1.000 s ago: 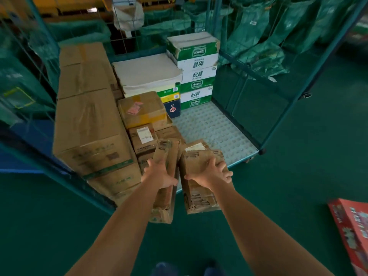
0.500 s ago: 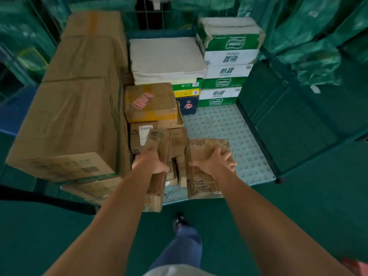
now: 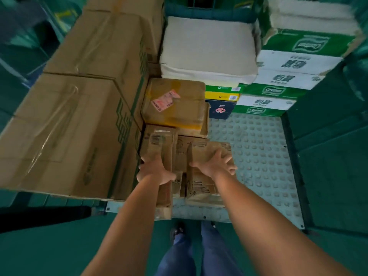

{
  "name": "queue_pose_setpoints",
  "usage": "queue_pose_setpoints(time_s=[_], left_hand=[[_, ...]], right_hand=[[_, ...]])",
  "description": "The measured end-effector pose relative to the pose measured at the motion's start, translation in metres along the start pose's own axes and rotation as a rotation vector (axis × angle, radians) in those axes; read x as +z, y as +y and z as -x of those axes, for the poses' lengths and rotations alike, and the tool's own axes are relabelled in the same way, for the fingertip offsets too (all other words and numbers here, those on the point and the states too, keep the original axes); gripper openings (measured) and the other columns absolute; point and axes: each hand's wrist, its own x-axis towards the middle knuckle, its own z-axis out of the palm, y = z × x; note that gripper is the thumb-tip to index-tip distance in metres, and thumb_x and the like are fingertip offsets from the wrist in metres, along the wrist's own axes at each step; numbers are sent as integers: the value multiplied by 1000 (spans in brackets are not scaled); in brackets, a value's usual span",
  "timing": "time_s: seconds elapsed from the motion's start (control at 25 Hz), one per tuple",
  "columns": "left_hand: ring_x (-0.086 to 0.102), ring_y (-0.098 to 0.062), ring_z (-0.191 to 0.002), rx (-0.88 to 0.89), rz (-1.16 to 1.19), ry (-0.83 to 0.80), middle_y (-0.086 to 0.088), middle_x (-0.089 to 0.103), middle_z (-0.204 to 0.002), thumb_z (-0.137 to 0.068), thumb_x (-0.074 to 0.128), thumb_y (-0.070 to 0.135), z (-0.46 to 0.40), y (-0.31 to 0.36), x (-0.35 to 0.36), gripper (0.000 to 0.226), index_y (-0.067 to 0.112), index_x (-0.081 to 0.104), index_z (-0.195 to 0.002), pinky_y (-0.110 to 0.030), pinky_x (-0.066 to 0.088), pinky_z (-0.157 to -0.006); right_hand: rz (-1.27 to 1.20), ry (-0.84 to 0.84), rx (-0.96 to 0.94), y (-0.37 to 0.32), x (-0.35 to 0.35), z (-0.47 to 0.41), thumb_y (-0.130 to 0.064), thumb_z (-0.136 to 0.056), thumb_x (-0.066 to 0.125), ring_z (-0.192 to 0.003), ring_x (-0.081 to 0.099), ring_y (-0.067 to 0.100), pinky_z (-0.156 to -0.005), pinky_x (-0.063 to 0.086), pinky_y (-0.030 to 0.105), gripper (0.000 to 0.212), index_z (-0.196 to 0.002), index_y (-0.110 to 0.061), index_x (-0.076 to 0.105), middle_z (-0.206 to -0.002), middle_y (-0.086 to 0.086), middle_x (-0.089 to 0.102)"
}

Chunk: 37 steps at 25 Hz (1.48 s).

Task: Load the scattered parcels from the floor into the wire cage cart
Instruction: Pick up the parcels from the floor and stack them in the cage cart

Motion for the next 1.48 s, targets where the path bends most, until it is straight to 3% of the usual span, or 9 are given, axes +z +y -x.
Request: queue_pose_setpoints(time_s=[0.32,0.88,1.0,1.16,1.24,1.32,1.36,1.44,1.48], left_hand=[[34,-34,-128,-62,188,120,-10,14,-144,-70,76,43,-55,26,-9,97,30,18,-146,-47,47,-93],[31,-28,-129,-133,199,143,-3,5,-144,-71,78,43,-118,10,16,107,38,4,-148,-46,46,-95],[28,-27,-130,-130,175,144,-2,1,-143,-69,78,44,-124,10,21,110,39,1,-147,-47,46,-95],[25,-27,-132,-133,184,132,0,-1,-142,-69,78,43,-127,9,23,109,41,1,-146,-49,48,-96],[25,-27,-131,-124,201,128,1,0,-141,-70,78,42,-123,10,19,109,40,2,-147,-48,48,-95],[27,-27,-130,-106,202,136,2,1,-139,-70,78,41,-116,8,13,108,41,3,-147,-48,48,-95],[27,-27,-130,-100,201,136,1,2,-140,-70,78,41,-110,7,9,108,41,3,-147,-47,48,-94],[28,-27,-130,-88,215,134,-2,5,-141,-69,80,40,-97,7,1,110,38,2,-148,-46,47,-94],[28,-28,-131,-77,238,134,-3,7,-142,-68,80,40,-90,8,-3,113,37,1,-148,-46,46,-94]], right_hand=[[79,-46,-32,-56,5,-91,-68,-71,68,-141,-7,53,-117,8,56,118,-153,-28,-7,-160,12,-13],[-56,-12,97,-101,90,-175,-66,-70,70,-141,-7,53,-115,9,56,115,-152,-28,-1,-160,11,-6],[-17,9,114,-101,103,-181,-60,-71,73,-141,-1,52,-114,14,56,106,-149,-27,10,-158,11,0],[-26,-39,113,-105,94,-189,-51,-80,69,-139,6,52,-111,22,58,76,-141,-24,32,-155,11,8],[-11,-78,113,-103,82,-184,-47,-88,61,-141,5,50,-113,18,60,67,-144,-24,32,-158,10,8],[29,-67,40,-99,73,-173,-46,-94,50,-143,14,44,-114,21,57,64,-148,-19,29,-158,13,14],[-6,-48,-18,-96,67,-163,-45,-96,47,-139,28,40,-111,31,52,59,-146,-17,33,-155,15,25],[-189,-68,-140,-91,59,-139,-33,-98,45,-117,55,33,-97,49,45,44,-136,-12,48,-135,17,52],[-284,-102,-188,-89,54,-124,-28,-99,45,-106,61,33,-93,52,45,37,-126,-7,57,-121,20,61]])
